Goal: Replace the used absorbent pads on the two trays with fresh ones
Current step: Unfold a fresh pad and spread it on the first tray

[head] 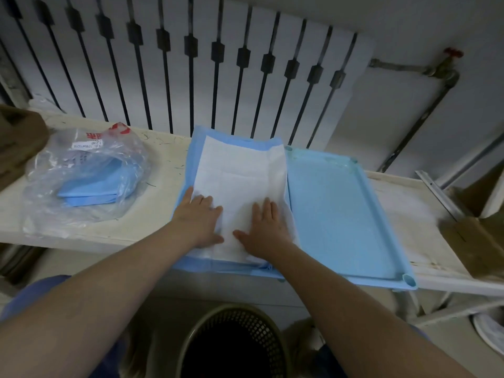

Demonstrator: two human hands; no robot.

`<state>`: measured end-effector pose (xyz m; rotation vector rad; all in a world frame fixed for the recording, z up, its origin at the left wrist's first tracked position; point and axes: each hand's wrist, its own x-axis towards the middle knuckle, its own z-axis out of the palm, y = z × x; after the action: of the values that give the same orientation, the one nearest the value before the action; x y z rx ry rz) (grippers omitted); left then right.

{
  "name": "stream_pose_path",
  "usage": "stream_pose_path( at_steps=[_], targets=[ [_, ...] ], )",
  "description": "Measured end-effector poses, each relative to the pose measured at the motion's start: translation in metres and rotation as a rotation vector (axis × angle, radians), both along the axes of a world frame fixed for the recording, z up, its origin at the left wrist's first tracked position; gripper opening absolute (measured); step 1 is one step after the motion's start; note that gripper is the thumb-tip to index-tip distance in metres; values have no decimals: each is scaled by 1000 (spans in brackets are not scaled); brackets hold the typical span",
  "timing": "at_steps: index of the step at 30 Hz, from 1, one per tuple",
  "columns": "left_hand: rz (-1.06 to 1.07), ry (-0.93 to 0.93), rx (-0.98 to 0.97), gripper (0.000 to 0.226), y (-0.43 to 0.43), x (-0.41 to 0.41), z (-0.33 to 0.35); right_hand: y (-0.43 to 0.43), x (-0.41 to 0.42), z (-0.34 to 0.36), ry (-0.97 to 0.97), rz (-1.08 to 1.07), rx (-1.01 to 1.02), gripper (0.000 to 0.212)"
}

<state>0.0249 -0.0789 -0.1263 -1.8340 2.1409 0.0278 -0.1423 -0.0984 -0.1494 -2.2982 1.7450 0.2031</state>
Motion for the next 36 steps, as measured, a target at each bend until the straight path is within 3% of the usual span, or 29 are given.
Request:
stream_pose_path(
  at_steps=[5, 8, 11, 14, 16, 18, 20, 22, 28, 31, 36],
  targets=[
    [-9, 169, 245, 106, 10, 4, 3, 12, -1, 14, 281, 119, 101, 112],
    [-34, 60, 280, 107, 8, 16, 6, 5, -19, 22, 487, 131, 60, 112],
    [-69, -109, 246, 95, 5, 23, 11, 0, -29, 27, 571, 171, 37, 116],
    [-81, -260, 248, 95, 6, 22, 15, 2, -27, 26, 470, 226, 33, 113],
    [-105, -239, 188, 78, 4, 14, 16, 3, -22, 23, 298, 241, 102, 109],
    [-97, -55, 84, 62, 0, 2, 10, 4, -18, 19, 185, 226, 171, 106],
    [-30, 208, 47, 66, -4, -12, -1, 3, -16, 14, 159, 207, 185, 106],
    [34, 346, 54, 74, -7, -19, -15, 1, -17, 14, 181, 212, 192, 107],
    [127, 232, 72, 77, -7, -4, -42, -8, -12, 13, 82, 99, 66, 84],
    [141, 165, 78, 78, -8, -8, -41, -8, -6, 2, 147, 32, 5, 83],
    [189, 127, -137, 66, -29, -20, -27, -28, 12, 5, 59, 13, -66, 73]
  ],
)
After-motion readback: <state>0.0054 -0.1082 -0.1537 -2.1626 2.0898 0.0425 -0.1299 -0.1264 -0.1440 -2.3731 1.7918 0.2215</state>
